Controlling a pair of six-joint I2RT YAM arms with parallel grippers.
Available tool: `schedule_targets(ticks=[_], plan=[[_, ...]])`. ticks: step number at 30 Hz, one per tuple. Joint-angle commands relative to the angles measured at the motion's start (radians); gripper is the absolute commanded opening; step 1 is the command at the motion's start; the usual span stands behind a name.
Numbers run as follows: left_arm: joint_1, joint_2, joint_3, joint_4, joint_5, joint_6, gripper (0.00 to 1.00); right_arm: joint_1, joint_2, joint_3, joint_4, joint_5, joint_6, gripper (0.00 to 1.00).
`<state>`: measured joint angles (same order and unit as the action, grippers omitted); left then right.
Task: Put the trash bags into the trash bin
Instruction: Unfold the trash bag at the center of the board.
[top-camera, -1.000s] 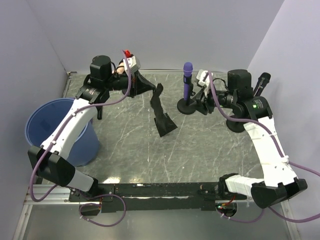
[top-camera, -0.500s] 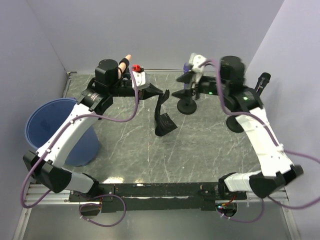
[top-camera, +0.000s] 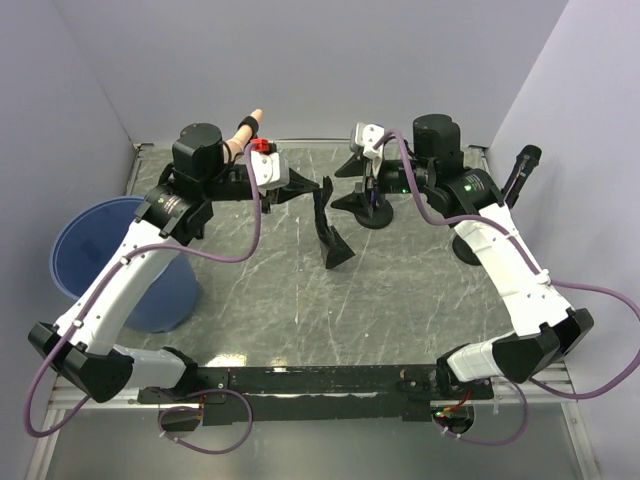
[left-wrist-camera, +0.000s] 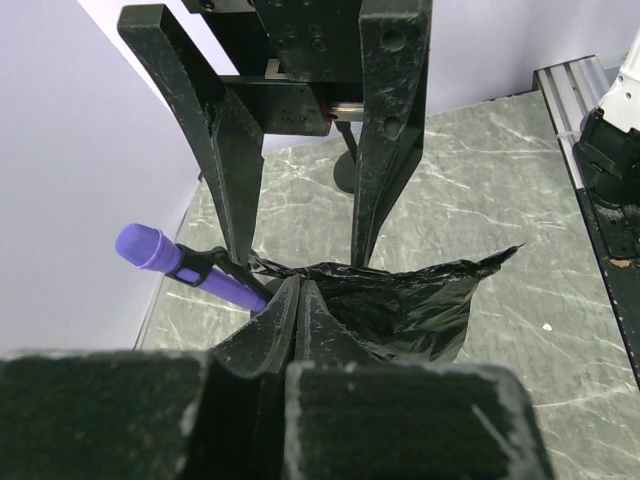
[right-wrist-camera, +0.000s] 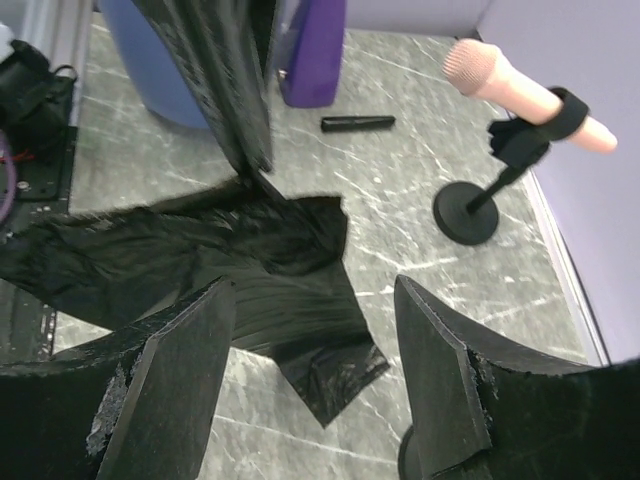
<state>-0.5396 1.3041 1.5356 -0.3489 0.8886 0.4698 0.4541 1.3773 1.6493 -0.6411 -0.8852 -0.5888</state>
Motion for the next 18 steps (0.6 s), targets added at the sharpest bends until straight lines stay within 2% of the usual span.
schedule_targets(ticks=[1,4,6,9,11,12,18], plan=[[-0.008,-0.02,0.001,-0.005,0.001,0.016,0.01,0.027,0.005,0.021,0.044,-0.075,-0.014,0.71],[-0.008,-0.019,0.001,-0.005,0.0,0.018,0.01,0.038,0.008,0.021,0.046,-0.072,-0.011,0.7],[-0.008,-0.022,0.0,-0.001,-0.008,0.017,0.01,0.041,0.011,0.021,0.046,-0.063,-0.005,0.64],[-0.01,-0.025,-0.009,0.014,-0.019,0.004,0.01,0.041,0.011,0.018,0.035,-0.07,-0.005,0.42],[-0.008,-0.028,-0.017,0.016,-0.036,-0.002,0.01,0.041,0.005,0.009,0.034,-0.074,0.0,0.18],[-0.008,-0.029,-0.019,0.016,-0.048,-0.006,0.01,0.041,-0.003,0.006,0.031,-0.069,-0.003,0.0],[-0.008,-0.087,-0.103,0.021,-0.221,-0.007,0.01,0.002,-0.13,-0.118,0.046,0.009,0.01,0.0]])
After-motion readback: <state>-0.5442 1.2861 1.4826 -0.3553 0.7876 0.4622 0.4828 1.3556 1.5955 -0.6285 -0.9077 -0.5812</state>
